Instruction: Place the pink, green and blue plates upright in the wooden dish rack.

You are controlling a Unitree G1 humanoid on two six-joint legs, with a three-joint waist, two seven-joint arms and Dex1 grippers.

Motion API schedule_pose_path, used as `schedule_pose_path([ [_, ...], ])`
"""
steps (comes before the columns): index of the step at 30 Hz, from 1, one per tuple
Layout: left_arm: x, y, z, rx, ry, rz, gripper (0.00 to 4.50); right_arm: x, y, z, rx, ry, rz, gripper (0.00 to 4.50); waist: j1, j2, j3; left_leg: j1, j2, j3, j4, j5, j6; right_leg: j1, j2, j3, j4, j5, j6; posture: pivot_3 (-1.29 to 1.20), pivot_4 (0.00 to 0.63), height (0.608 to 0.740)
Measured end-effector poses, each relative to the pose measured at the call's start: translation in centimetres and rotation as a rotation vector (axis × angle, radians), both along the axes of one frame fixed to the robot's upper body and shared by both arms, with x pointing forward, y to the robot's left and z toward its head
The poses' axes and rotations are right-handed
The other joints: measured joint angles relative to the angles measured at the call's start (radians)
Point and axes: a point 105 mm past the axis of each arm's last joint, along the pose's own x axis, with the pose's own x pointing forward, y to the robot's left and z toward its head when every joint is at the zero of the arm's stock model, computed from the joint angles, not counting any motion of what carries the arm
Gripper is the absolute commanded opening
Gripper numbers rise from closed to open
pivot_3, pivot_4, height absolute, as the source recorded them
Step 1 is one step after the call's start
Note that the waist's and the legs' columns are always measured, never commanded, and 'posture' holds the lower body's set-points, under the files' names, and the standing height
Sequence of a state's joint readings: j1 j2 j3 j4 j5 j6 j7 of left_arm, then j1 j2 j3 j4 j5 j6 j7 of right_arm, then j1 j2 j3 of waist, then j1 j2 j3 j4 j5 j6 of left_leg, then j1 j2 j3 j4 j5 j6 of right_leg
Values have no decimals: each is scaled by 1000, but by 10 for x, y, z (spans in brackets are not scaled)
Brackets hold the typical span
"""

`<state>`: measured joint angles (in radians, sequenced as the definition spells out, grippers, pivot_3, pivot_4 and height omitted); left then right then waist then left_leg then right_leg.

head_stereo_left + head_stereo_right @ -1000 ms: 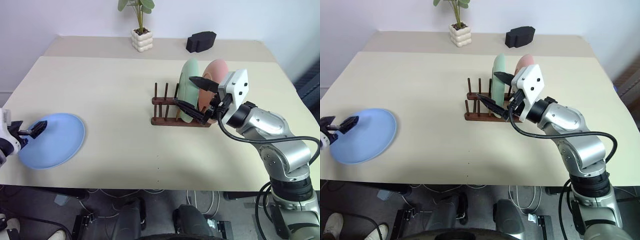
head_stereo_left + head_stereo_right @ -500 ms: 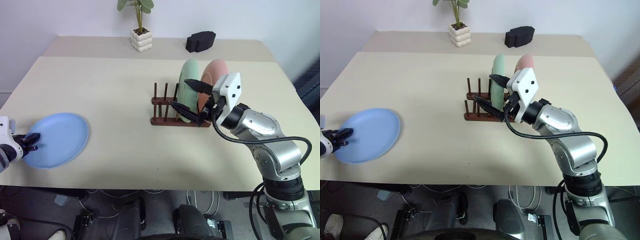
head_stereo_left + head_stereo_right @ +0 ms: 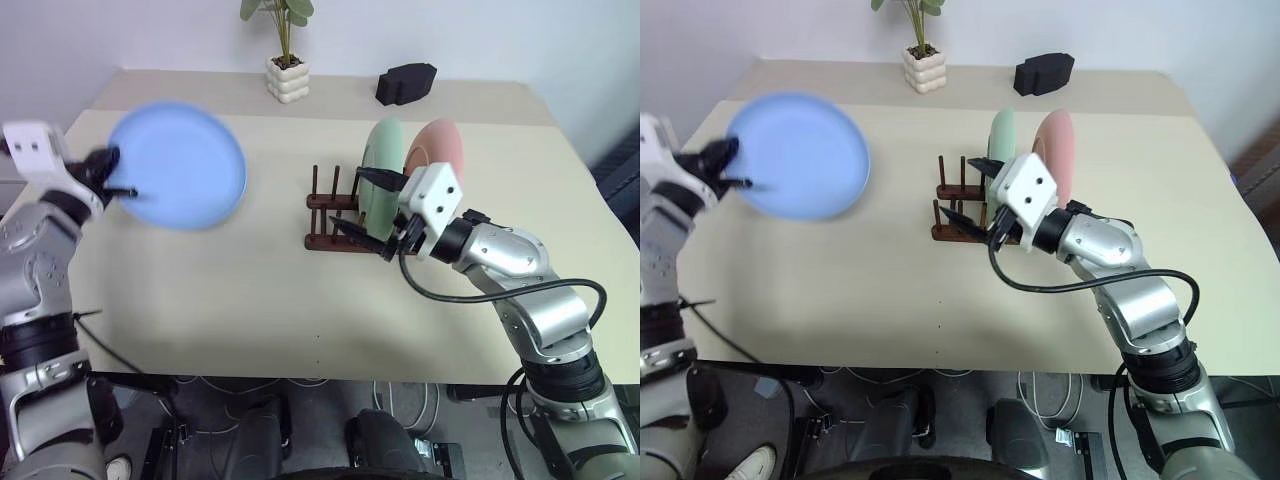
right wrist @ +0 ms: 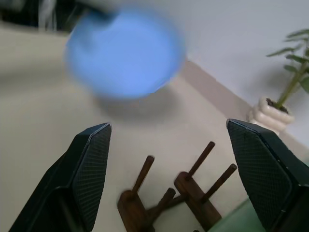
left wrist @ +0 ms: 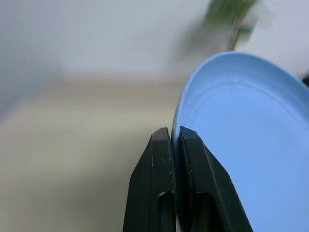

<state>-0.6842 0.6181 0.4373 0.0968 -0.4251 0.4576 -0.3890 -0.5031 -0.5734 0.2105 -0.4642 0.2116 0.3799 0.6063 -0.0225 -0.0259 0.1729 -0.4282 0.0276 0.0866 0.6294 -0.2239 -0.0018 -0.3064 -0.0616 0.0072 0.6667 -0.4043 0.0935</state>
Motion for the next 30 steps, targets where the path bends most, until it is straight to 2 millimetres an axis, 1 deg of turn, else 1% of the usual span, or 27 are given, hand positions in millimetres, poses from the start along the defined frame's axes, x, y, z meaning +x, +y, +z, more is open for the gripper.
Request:
schedule_pose_path([
  [2, -1, -15, 30, 20, -99, -40, 73, 2, 10, 8, -36, -76, 14, 3914, -1, 0, 0, 0, 0, 0, 0, 0, 0, 0, 0, 0, 0, 0, 0, 0, 150, 740],
  [3, -3, -21, 41, 36, -136, -51, 73, 3, 14, 12, -56, -118, 14, 3914, -2, 0, 0, 0, 0, 0, 0, 1, -1, 0, 0, 0, 0, 0, 0, 0, 150, 740],
  [4, -3, -25, 47, 52, -152, -56, 73, 5, 17, 14, -86, -157, 6, 3914, -2, 0, 0, 0, 0, 0, 0, 1, -1, 0, 0, 0, 0, 0, 0, 0, 150, 740],
  [6, 0, -37, 50, 91, -158, -70, 73, 15, 23, 18, -155, -246, -28, 3914, 1, 0, 0, 0, 0, 0, 0, 1, -1, 0, 0, -1, 1, 0, 0, 0, 150, 740],
  [8, 3, -53, 52, 94, -166, -99, 73, 22, 30, 21, -198, -326, -56, 3914, 4, 0, 0, 0, 0, 0, 1, 1, -1, 0, 0, -1, 1, 0, 0, 0, 150, 740],
  [10, 3, -71, 57, 92, -182, -125, 73, 25, 37, 23, -226, -394, -70, 3914, 8, -3, 2, 0, 0, 0, 2, 1, -1, 0, 0, -1, 1, 0, 0, 0, 150, 740],
  [13, 1, -87, 65, 86, -198, -131, 73, 28, 43, 25, -274, -479, -88, 3914, 7, -4, 2, 0, 0, 0, 2, 1, -1, 1, 0, -1, 1, 0, 0, 0, 150, 740],
  [18, 0, -106, 61, 63, -157, -154, 73, 34, 49, 27, -328, -577, -126, 3914, 3, -4, 2, 0, 1, 0, 1, 2, -2, 0, 0, -2, 1, 0, 0, 0, 150, 740],
  [22, 0, -118, 49, 27, -93, -168, 73, 38, 59, 31, -324, -622, -138, 3914, 3, -4, 2, 0, 1, 0, 2, 2, -2, 1, 1, -2, 1, 0, 0, 0, 150, 740],
  [24, -1, -122, 43, 11, -64, -180, 73, 40, 62, 28, -339, -632, -140, 3914, 3, -4, 2, 0, 1, -1, 2, 2, -2, 1, 1, -2, 1, 0, 0, 0, 150, 740],
  [25, -3, -123, 41, 9, -56, -185, 0, 42, 64, 24, -352, -627, -137, 3364, 3, -4, 2, 0, 1, -1, 2, 2, -2, 1, 1, -2, 1, 0, 0, 0, 150, 740],
  [26, -3, -124, 40, 8, -51, -189, 0, 44, 64, 21, -363, -622, -139, 3086, 3, -4, 3, 0, 1, -1, 2, 2, -2, 1, 1, -2, 1, 0, 0, 0, 150, 740],
  [28, -6, -122, 41, -4, -50, -188, 0, 46, 64, 18, -367, -612, -140, 2198, 3, -4, 3, 0, 1, -1, 2, 2, -2, 1, 1, -3, 1, 0, 0, 0, 150, 740],
  [30, -6, -115, 42, -34, -45, -178, 0, 45, 66, 17, -365, -604, -130, 1144, 3, -4, 3, 0, 1, -1, 2, 2, -3, 1, 1, -4, 1, 0, 0, 0, 150, 740],
])
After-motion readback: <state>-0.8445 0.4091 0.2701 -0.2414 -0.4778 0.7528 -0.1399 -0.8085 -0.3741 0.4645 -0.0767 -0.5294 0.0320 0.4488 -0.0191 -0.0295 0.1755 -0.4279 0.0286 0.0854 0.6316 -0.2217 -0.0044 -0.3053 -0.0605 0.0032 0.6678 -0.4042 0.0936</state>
